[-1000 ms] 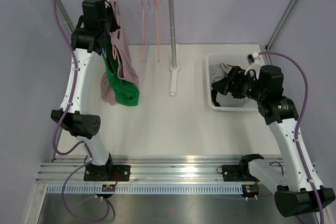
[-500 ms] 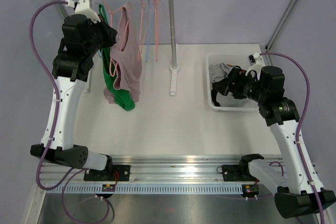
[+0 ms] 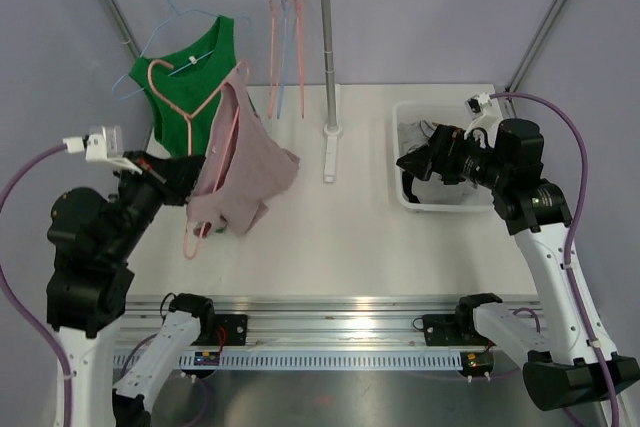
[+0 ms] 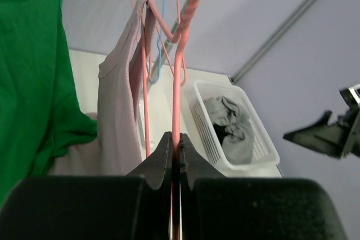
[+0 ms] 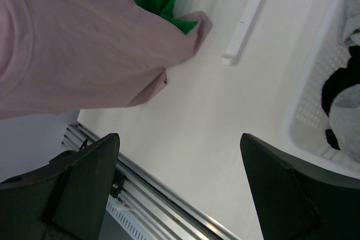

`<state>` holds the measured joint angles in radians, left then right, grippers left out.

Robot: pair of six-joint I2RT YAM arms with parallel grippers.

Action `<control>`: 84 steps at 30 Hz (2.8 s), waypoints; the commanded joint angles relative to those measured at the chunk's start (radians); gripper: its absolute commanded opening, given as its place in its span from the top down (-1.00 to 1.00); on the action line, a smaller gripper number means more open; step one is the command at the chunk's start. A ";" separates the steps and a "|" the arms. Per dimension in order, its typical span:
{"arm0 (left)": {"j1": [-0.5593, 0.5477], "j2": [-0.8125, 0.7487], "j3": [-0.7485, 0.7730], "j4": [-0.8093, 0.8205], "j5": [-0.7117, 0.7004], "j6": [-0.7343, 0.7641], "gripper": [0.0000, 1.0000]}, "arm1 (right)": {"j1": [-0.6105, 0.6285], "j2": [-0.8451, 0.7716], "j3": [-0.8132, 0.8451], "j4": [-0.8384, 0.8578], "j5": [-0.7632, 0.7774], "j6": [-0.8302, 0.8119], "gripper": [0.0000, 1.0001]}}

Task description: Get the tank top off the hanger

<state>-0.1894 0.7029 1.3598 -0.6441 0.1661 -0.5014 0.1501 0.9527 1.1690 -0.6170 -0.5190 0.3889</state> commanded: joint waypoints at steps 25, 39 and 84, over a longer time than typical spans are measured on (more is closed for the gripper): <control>-0.010 -0.631 -0.688 -0.092 0.567 -0.336 1.00 | 0.773 0.326 -0.213 0.720 0.464 0.004 -0.56; -0.013 -0.620 -0.676 -0.086 0.570 -0.353 1.00 | 0.801 0.466 -0.198 0.726 0.563 -0.067 0.47; -0.042 -0.032 -0.321 1.311 0.261 -0.206 1.00 | 0.609 -0.214 0.014 0.011 0.291 -0.073 1.00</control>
<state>-0.2272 0.6941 1.0412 0.6712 0.5823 -0.8646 0.7647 0.8051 1.2098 -0.5251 -0.2459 0.3454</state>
